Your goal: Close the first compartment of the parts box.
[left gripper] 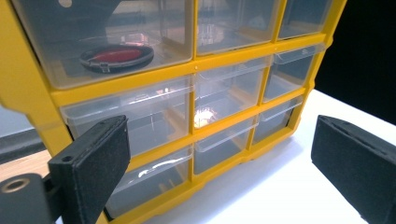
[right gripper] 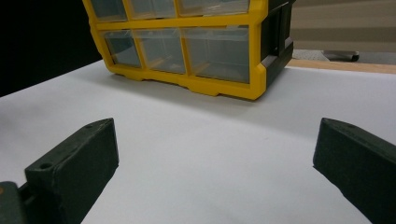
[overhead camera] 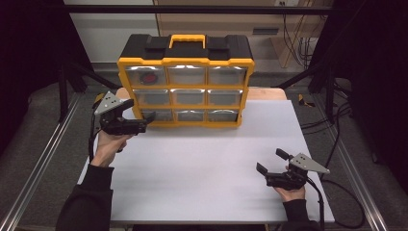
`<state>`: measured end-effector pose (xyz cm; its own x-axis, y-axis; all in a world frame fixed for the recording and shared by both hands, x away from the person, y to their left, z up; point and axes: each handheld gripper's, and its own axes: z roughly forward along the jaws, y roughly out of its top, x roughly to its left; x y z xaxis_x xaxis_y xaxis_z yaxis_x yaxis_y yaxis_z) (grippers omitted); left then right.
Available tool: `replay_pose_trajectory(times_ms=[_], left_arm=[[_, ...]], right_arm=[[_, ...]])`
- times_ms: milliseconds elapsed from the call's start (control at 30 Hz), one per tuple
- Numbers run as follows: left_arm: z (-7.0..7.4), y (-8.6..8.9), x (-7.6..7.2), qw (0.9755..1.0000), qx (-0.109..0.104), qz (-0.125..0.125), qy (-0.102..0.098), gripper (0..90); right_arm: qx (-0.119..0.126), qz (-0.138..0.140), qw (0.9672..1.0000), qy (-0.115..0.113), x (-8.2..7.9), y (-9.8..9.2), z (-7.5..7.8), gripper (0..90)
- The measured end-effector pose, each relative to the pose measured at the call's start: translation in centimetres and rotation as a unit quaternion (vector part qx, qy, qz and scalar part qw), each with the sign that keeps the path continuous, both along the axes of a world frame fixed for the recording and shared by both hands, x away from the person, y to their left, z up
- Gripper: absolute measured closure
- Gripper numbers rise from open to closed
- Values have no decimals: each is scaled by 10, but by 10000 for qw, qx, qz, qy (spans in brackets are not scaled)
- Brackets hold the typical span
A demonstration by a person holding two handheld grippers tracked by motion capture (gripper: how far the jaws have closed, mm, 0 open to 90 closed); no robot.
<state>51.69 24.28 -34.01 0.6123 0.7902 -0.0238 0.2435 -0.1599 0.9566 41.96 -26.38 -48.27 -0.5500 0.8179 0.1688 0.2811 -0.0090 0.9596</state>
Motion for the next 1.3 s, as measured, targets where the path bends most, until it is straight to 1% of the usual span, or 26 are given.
replay_pose_trajectory(times_ms=[100, 133, 200, 267, 433, 500, 600, 633, 833, 933, 967, 1033, 1100, 1300], left_arm=[[-6, 3, -7, 10000, -38, -69, -41, 29], [-8, 4, -9, 9999, -58, -76, -56, 28], [-14, 6, -13, 9998, -127, -114, -80, 28], [-19, 8, -18, 9997, -167, -126, -135, 28], [-33, 12, -29, 9995, -182, -157, -206, 28], [-39, 14, -36, 9991, -258, -203, -272, 28], [-47, 18, -44, 9986, -304, -266, -347, 28], [-50, 19, -46, 9985, -315, -278, -341, 28], [-68, 21, -49, 9992, -201, -290, -209, 28], [-77, 23, -52, 9991, -276, -278, -151, 28], [-80, 23, -53, 9992, -268, -267, -150, 28], [-84, 24, -56, 9992, -253, -238, -179, 28], [-87, 25, -58, 9994, -217, -235, -142, 28], [-98, 29, -65, 9993, -229, -276, -81, 26]], right_arm=[[-4, 10, 10000, 2, 0, 0, 0, 6], [-42, 5, 10000, -54, 1, 0, 0, 6], [26, -8, 10000, 31, -1, 0, 1, 6], [25, -10, 10000, 34, -1, 0, 1, 5], [-2, -5, 10000, -14, 0, 0, 0, 5], [7, -14, 10000, -9, 0, 0, 0, 5], [2, -12, 10000, -19, 0, 0, 1, 5], [4, -14, 10000, -16, 0, 0, 0, 5], [7, -8, 10000, -12, -1, 0, 1, 5], [12, -17, 10000, -3, -1, -1, 1, 5], [-2, -11, 10000, -4, -1, -1, 1, 5], [8, -3, 10000, -1, -1, 0, 0, 5], [-5, -10, 10000, 3, -1, 0, 0, 5], [-7, 1, 10000, -3, -1, 0, 1, 5]])
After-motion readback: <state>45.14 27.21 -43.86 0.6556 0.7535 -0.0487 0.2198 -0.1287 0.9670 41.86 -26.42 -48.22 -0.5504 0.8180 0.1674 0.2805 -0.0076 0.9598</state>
